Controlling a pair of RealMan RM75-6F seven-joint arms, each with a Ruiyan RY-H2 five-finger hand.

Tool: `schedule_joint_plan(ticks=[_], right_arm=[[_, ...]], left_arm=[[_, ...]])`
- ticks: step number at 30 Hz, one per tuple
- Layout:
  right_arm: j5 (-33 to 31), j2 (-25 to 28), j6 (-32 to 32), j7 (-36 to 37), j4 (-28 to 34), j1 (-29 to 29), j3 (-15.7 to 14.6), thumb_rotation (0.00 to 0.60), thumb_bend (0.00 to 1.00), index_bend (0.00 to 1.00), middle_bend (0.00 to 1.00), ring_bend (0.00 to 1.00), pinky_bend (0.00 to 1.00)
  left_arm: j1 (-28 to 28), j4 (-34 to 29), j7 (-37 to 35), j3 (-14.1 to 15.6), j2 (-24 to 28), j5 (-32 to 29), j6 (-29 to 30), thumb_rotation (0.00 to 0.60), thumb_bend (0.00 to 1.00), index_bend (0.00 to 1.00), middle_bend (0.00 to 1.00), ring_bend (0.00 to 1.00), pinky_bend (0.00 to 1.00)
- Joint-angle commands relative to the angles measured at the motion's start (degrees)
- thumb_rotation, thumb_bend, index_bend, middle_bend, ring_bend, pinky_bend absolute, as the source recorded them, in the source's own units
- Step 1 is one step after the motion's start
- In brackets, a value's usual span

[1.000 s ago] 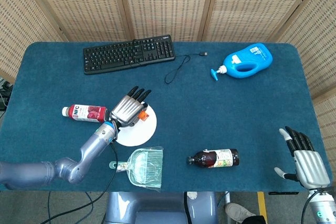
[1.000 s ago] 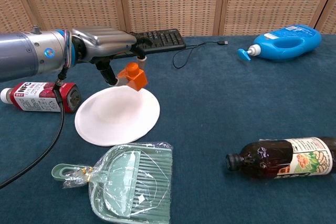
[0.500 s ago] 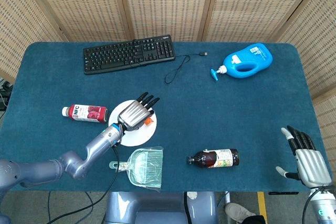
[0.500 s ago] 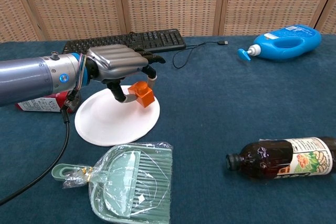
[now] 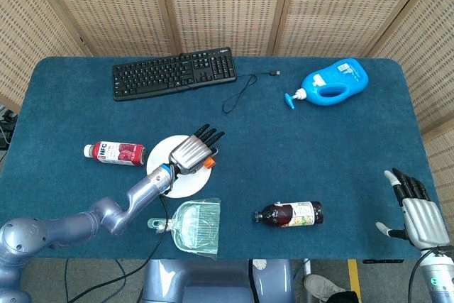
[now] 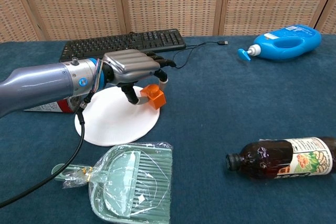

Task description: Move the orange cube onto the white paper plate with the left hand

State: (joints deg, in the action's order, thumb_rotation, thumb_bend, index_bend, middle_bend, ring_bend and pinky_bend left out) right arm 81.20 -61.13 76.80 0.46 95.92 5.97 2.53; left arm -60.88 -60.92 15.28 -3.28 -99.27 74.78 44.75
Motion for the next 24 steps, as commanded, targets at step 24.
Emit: schedule_joint_plan(ticks=[24], right_arm=[[-2.9, -0.4, -1.3, 0.4, -1.5, 0.5, 1.1, 0.6, 0.0, 0.01, 0.0, 0.0, 0.03]], left_arm=[[-3.4, 10.3, -6.6, -1.4, -6.1, 5.6, -4.2, 0.6, 0.45, 0.49, 0.0, 0.0, 0.0]])
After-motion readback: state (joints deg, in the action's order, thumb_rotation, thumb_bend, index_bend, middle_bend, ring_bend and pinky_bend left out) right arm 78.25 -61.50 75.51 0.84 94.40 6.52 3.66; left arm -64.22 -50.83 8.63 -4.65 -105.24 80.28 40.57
